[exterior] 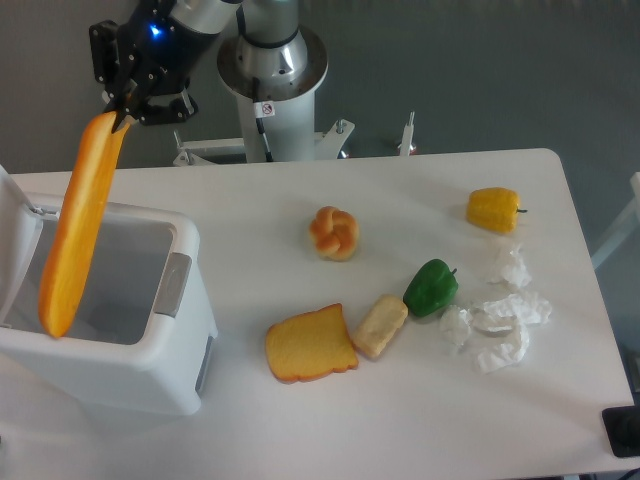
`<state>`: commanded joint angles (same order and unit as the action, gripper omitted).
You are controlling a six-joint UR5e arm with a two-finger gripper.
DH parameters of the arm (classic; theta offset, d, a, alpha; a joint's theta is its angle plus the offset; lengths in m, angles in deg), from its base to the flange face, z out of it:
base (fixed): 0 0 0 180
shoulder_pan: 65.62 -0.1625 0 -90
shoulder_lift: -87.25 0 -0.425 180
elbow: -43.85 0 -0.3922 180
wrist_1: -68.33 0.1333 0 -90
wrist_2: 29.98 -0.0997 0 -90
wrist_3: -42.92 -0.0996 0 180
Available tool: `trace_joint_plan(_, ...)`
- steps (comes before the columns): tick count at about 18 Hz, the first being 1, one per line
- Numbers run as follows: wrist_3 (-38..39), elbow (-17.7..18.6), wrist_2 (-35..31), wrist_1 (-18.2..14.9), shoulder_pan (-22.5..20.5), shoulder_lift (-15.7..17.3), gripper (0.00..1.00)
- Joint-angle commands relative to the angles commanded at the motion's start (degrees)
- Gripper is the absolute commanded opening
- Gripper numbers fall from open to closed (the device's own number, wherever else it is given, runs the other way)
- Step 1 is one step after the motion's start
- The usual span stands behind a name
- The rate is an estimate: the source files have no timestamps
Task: Place the long bread in the trash can
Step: 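Move the hanging baguette over the bin opening, then lower the baguette down into the bin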
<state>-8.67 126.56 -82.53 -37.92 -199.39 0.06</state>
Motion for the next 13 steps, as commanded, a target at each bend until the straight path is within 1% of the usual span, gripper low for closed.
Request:
trace_joint_plan(2, -0.1, -0.3, -1.8, -2.0, 0.2, 0.3, 0.0)
trace_joint_plan(4, -0.1, -0.5, -2.0, -3.1, 0.4, 1.0, 0.0)
trace_joint_plan(7, 0.6, -1.0, -1.9, -3.3, 0.4, 1.2, 0.0)
trace_joint_plan(9, 1.2, -1.9, -1.9, -3.6, 0.4, 1.1, 0.0)
trace_joint_plan(13, 1.9, -2.2, -1.9, -3.7, 0.6, 0.6, 0.0)
